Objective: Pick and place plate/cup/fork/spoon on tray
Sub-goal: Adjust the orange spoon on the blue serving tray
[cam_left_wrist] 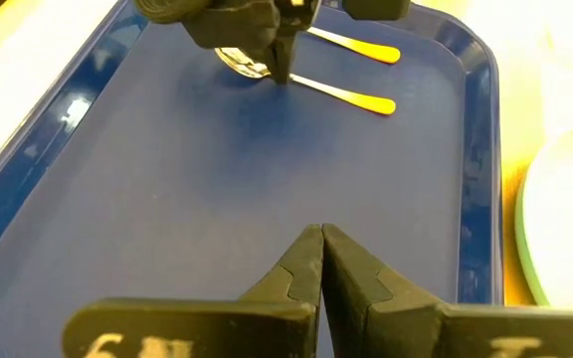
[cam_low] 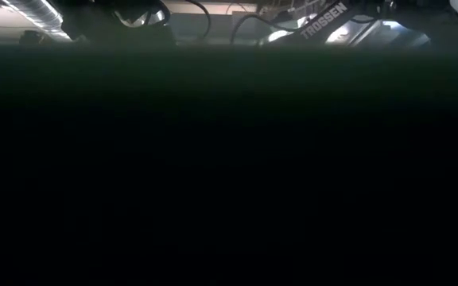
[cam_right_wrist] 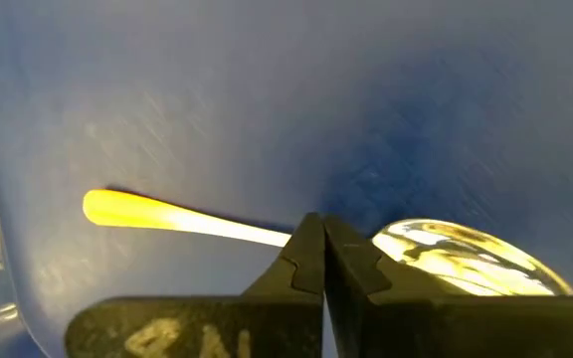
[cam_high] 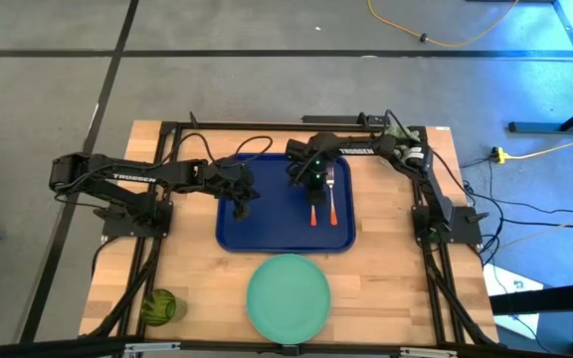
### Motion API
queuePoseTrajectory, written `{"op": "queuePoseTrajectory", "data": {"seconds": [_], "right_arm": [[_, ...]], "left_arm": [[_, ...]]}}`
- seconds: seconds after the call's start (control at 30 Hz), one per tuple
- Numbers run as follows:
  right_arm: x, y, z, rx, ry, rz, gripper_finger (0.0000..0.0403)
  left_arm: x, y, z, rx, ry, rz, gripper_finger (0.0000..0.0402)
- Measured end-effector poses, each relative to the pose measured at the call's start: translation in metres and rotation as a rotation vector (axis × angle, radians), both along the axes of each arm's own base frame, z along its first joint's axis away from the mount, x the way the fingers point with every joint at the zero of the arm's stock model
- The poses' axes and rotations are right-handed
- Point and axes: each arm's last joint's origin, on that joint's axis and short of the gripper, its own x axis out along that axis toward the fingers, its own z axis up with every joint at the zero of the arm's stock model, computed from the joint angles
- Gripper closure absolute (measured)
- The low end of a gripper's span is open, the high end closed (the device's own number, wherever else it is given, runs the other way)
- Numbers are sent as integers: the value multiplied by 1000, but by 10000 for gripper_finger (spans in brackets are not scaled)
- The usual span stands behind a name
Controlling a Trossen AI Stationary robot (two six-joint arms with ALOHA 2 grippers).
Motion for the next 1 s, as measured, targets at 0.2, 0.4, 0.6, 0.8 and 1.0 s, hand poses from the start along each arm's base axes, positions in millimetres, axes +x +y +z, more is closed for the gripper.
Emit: {"op": "queuePoseTrajectory", "data": {"seconds": [0.2,0.4,0.6,0.8,1.0], "right_arm": [[-5,-6,0,3,29,-17,402],[-6,-4,11,11,2,-17,402],[0,18,20,115,-44,7,402],[2,37,13,124,-29,52,402],[8,42,12,112,-70,72,402]], "left_arm": [[0,0,0,0,0,0,401],[0,0,0,0,0,0,401],[0,0,0,0,0,0,401],[0,0,0,0,0,0,401],[0,0,0,0,0,0,401]]}}
